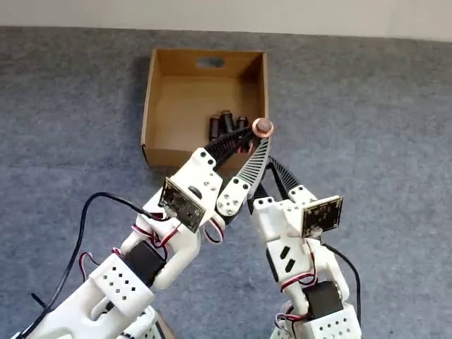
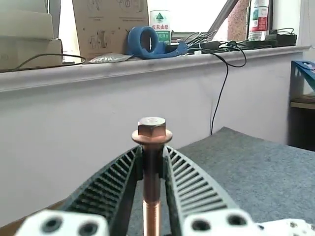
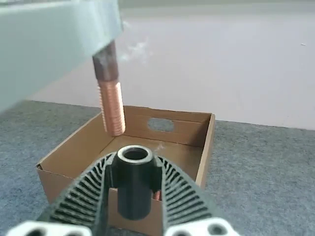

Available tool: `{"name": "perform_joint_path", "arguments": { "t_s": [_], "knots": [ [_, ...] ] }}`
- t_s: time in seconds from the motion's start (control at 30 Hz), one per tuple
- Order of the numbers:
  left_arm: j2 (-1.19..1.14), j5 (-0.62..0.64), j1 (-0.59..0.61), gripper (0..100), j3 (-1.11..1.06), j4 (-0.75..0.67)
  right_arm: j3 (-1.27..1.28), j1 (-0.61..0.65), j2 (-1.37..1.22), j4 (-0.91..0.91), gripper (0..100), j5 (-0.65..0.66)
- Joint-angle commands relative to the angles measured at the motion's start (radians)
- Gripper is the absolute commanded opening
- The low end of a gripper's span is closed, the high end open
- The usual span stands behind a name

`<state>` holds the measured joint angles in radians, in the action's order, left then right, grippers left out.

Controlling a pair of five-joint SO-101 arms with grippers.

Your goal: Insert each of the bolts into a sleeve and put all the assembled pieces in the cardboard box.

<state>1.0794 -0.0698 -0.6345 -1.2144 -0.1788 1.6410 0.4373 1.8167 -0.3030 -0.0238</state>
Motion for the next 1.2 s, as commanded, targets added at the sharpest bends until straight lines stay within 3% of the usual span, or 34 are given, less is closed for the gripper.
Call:
{"name": "perform_joint_path", "arguments": {
  "t_s": [0.0, 0.37, 0.53, 0.83, 1.03, 1.17],
  "knots": [
    [-0.002, 0.006, -0.008, 1, 0.016, -0.028, -0.008, 0.008, 0.015, 0.025, 0.7, 0.012],
    [-0.007, 0.006, -0.004, 1, 0.093, -0.023, -0.008, 0.008, 0.015, 0.025, 0.7, 0.012],
    [-0.116, 0.006, -0.007, 1, 0.102, -0.031, -0.008, 0.008, 0.015, 0.025, 0.7, 0.012],
    [-0.182, 0.008, -0.012, 1, 0.110, -0.106, -0.008, 0.005, 0.015, 0.025, 0.7, 0.012],
    [-0.180, 0.192, -0.005, 1, 0.143, -0.098, -0.008, 0.005, 0.015, 0.025, 0.7, 0.012],
    [-0.180, 0.204, -0.008, 1, 0.154, -0.098, -0.007, 0.005, 0.015, 0.024, 0.7, 0.012]
  ]
}}
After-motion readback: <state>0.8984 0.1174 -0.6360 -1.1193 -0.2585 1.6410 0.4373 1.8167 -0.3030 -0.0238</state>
